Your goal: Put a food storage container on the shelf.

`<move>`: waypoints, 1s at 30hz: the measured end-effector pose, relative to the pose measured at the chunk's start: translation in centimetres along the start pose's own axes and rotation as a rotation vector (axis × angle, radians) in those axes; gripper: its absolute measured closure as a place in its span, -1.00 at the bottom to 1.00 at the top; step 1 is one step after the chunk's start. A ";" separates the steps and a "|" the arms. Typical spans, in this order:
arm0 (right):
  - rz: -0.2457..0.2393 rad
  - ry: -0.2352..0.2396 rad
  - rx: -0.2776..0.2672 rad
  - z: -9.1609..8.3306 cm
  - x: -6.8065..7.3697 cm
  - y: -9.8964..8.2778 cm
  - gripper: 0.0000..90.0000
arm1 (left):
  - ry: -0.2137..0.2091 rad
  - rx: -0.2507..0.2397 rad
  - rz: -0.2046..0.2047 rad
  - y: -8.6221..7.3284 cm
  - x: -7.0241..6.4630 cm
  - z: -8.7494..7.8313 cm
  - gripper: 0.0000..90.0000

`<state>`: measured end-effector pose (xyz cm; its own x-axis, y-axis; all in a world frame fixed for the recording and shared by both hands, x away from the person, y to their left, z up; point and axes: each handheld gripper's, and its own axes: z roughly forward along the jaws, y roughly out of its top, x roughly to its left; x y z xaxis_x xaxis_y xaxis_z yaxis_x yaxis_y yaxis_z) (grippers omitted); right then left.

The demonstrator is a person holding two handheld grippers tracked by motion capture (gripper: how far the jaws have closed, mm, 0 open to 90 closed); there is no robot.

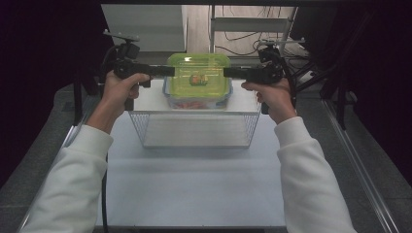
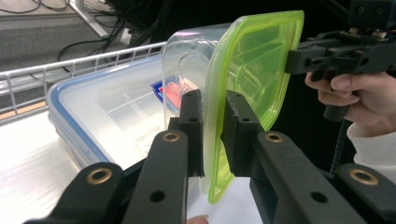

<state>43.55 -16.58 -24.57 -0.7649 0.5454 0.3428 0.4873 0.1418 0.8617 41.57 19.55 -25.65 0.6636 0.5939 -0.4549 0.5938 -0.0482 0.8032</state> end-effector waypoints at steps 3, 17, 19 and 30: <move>0.017 0.003 0.003 0.4 -0.4 0.1 0.75 | 0.014 -0.020 -0.023 0.2 0.4 0.3 0.74; 0.085 -0.041 0.001 2.3 -1.8 0.6 0.57 | 0.092 -0.077 -0.080 0.2 1.1 2.0 0.52; 0.094 -0.043 -0.001 2.7 -2.0 0.4 0.53 | 0.103 -0.084 -0.075 0.2 1.2 2.2 0.49; 0.138 -0.040 -0.004 3.1 -2.4 0.1 0.41 | 0.115 -0.079 -0.066 -0.1 1.4 3.0 -0.03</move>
<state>46.72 -15.29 -26.50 -0.6737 0.5916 0.4428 0.5845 0.0599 0.8092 43.78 18.01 -27.56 0.5653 0.6818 -0.4643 0.5937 0.0544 0.8028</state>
